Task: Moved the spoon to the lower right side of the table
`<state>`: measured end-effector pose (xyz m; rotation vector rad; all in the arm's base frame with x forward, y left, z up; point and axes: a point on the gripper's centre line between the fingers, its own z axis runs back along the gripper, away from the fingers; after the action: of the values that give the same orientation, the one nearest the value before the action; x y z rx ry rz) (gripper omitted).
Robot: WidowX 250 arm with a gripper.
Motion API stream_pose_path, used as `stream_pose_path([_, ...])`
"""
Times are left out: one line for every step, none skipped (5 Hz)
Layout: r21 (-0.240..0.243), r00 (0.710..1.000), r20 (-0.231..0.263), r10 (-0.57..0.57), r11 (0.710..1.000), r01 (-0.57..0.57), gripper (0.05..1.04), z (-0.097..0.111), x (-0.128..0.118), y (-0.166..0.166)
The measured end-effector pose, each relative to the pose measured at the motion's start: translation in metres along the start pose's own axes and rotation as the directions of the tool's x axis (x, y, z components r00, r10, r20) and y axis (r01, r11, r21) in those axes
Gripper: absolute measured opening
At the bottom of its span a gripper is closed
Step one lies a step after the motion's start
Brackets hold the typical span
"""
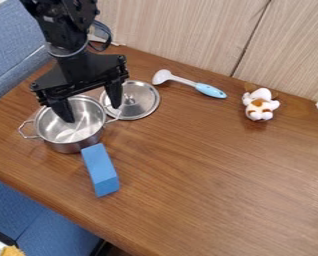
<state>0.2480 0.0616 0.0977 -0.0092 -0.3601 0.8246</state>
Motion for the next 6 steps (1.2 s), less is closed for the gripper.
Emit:
stream_pose_path([0.006, 1.0, -0.021, 0.001, 1.0, -0.001, 1.0, -0.004, -0.004, 0.0])
stream_pose_path([-0.074, 0.99, -0.085, -0.111, 0.992, 0.105, 1.0, -0.009, -0.021, -0.03])
stream_pose_path([-0.159, 0.966, -0.118, -0.23, 0.965, 0.21, 1.0, -0.015, -0.031, -0.073])
stream_pose_path([-0.244, 0.934, -0.126, -0.334, 0.923, 0.297, 1.0, -0.025, -0.031, -0.126])
stream_pose_path([-0.259, 0.95, -0.087, -0.299, 0.928, 0.268, 1.0, -0.037, -0.013, -0.162])
stream_pose_path([-0.232, 0.976, -0.079, -0.202, 0.956, 0.179, 1.0, -0.052, 0.005, -0.178])
